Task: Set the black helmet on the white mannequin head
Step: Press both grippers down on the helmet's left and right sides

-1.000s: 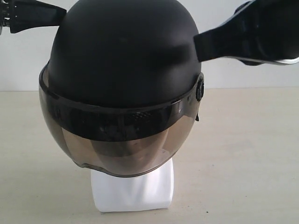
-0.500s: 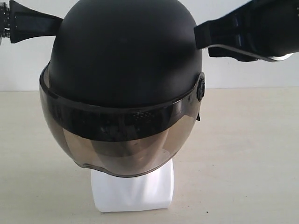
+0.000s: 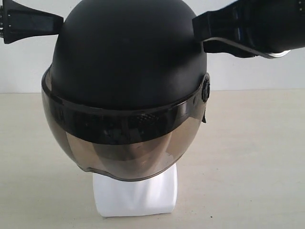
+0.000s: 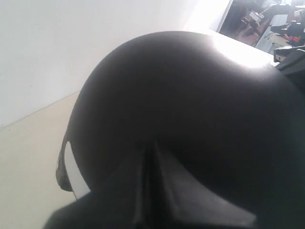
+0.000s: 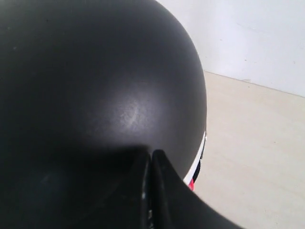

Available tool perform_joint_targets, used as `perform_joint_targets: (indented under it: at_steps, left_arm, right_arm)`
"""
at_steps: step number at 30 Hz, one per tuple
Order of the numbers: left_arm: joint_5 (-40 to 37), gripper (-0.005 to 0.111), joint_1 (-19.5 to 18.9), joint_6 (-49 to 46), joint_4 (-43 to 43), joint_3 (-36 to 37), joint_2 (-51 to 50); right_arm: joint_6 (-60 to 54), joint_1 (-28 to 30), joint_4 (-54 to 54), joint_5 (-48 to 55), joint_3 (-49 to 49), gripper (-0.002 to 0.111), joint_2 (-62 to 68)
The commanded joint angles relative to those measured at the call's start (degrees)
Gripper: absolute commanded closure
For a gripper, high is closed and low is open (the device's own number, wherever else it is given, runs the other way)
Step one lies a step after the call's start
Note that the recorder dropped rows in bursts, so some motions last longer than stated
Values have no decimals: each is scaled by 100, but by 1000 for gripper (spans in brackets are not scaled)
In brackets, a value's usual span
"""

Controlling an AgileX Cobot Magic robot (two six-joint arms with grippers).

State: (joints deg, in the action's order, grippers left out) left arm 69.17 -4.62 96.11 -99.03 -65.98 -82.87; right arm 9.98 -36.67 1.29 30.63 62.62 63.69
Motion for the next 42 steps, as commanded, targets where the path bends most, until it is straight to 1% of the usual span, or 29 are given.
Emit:
perform_joint_targets:
  at_steps: [1, 5, 10, 15, 17, 26, 33, 42]
  left_arm:
    - [79, 102, 14, 53, -92, 174, 26]
    - [79, 102, 14, 53, -92, 307, 82]
    - [79, 102, 14, 53, -92, 466, 286]
    - [79, 102, 14, 53, -92, 610, 475]
    - [79, 102, 24, 53, -92, 666, 517]
    - [79, 102, 66, 53, -92, 1014, 581]
    - [79, 102, 66, 53, -92, 1223, 643]
    - [79, 102, 66, 53, -92, 1397, 1046]
  right_arm:
    - [-48, 23, 31, -89, 34, 109, 96]
    - [-48, 38, 82, -162, 34, 109, 188]
    - [-48, 398, -24, -219, 34, 109, 236]
    - [-618, 645, -594, -219, 34, 109, 236]
    - [-804, 645, -816, -266, 34, 109, 236]
    - [-1104, 645, -1111, -340, 34, 109, 491]
    - [-1185, 645, -1123, -531, 48, 109, 563]
    - [-1193, 645, -1123, -561, 92, 109, 563]
